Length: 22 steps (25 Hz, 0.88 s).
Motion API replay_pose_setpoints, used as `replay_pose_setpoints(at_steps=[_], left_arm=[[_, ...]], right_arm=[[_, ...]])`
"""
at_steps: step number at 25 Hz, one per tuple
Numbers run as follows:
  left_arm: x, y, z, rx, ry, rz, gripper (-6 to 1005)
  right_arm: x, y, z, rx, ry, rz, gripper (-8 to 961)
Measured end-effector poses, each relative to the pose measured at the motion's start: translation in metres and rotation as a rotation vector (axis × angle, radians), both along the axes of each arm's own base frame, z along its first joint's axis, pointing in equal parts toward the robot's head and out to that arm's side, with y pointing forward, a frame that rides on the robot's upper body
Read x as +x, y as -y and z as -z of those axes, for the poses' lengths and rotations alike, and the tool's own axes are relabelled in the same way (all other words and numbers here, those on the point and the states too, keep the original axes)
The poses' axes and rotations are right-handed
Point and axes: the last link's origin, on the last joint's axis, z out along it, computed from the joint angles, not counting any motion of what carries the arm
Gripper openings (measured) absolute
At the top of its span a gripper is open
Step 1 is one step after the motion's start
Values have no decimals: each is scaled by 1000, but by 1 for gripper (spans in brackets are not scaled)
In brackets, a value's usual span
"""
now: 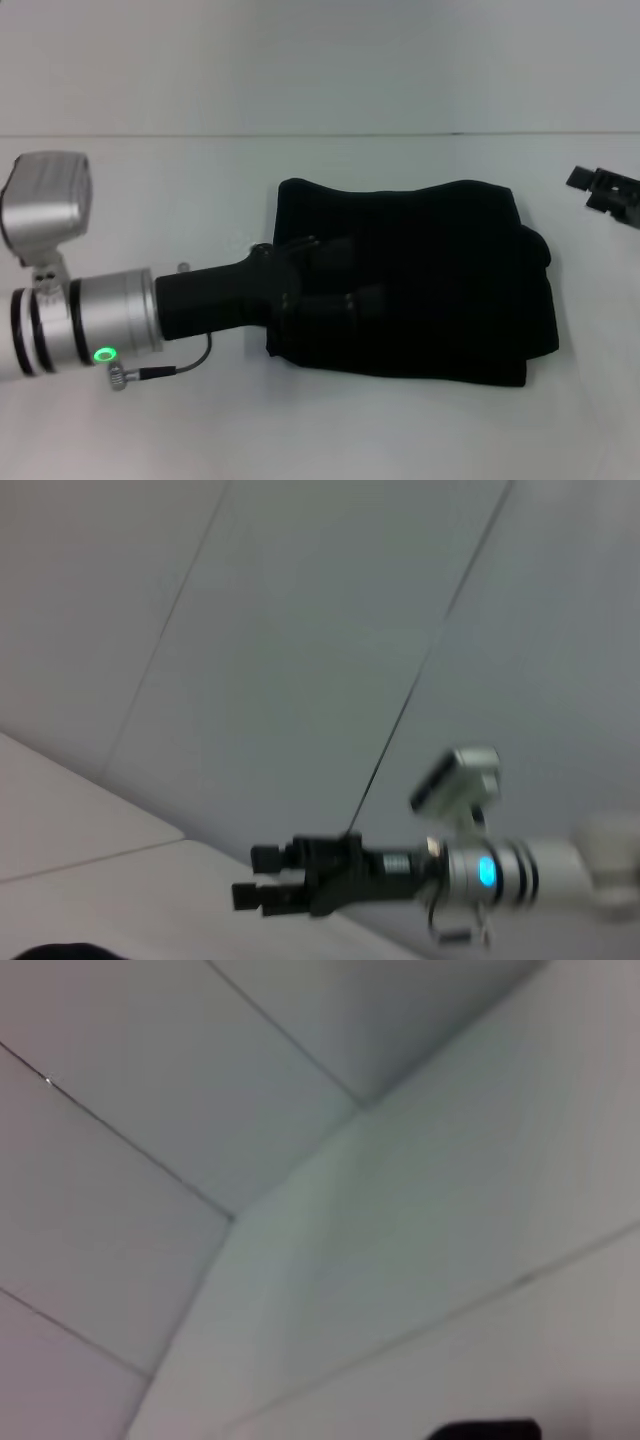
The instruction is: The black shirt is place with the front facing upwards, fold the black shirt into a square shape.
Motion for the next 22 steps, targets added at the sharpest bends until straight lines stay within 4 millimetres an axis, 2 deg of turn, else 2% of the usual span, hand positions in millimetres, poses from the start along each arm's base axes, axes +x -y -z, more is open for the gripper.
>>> replay_pose_setpoints(at_steps=[4,7,14,22], left_arm=[[-14,9,-2,78,-52,69,887],[-24,14,-5,116,-77,90,887],[-36,21,-6,144,-98,83,887],[-41,27,-7,136,-89,65,887]], right_arm=[[-11,-26,-16,-175,77,101,718],[-22,-41,-18,-233,171,134,718],[-56,-71,4,-269,306,146,717],[-56,-78,28,-244,362,188,717]])
